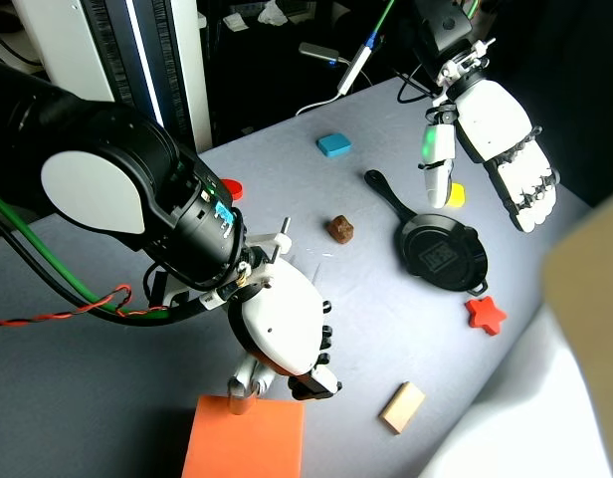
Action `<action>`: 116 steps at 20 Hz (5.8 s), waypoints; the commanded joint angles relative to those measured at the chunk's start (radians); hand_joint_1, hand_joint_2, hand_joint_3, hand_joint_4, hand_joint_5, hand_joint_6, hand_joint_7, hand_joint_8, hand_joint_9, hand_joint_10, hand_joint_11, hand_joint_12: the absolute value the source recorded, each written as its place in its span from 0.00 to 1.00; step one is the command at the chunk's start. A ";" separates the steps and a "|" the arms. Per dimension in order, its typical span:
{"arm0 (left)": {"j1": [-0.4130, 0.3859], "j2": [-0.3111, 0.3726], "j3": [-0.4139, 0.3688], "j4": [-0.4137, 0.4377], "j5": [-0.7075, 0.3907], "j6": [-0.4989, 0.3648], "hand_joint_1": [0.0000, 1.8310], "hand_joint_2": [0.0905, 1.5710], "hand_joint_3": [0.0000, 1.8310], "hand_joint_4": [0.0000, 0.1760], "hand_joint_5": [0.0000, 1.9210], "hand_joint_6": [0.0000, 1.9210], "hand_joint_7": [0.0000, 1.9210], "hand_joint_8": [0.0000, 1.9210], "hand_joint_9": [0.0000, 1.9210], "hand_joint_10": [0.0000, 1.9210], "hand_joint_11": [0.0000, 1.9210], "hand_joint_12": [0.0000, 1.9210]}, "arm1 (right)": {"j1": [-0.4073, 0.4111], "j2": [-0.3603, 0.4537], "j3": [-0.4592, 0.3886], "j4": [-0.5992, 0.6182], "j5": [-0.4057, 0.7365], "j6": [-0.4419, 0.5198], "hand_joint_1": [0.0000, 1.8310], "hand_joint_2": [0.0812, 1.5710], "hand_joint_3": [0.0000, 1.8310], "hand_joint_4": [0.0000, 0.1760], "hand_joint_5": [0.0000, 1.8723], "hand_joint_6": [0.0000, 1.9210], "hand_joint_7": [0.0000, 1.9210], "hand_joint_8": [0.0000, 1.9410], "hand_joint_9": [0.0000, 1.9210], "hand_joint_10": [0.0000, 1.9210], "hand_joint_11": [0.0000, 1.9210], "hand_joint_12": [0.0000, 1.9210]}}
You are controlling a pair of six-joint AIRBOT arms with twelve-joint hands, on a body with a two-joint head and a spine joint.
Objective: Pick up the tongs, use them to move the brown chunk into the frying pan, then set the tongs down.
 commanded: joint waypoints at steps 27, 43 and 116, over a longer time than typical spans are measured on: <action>0.029 0.017 0.020 0.015 -0.049 0.006 0.02 0.76 0.00 0.00 0.05 0.00 0.04 0.00 0.04 0.00 0.00 0.15 | 0.015 -0.066 -0.083 -0.208 -0.013 0.532 0.56 0.72 0.00 0.00 0.33 0.07 0.37 0.00 0.23 0.28 0.00 0.80; 0.039 0.029 -0.009 0.009 -0.096 0.022 0.03 0.76 0.00 0.00 0.05 0.00 0.04 0.00 0.04 0.00 0.00 0.16 | -0.010 -0.087 -0.175 -0.424 -0.084 0.822 0.53 0.74 0.00 0.00 0.31 0.06 0.35 0.00 0.21 0.30 0.00 0.80; 0.137 0.073 0.046 -0.009 -0.146 -0.115 0.02 0.76 0.00 0.00 0.04 0.00 0.03 0.00 0.03 0.00 0.00 0.13 | -0.042 -0.128 -0.166 -0.538 -0.099 0.866 0.66 0.71 0.00 0.10 0.50 0.58 0.48 0.54 0.48 0.38 0.28 0.81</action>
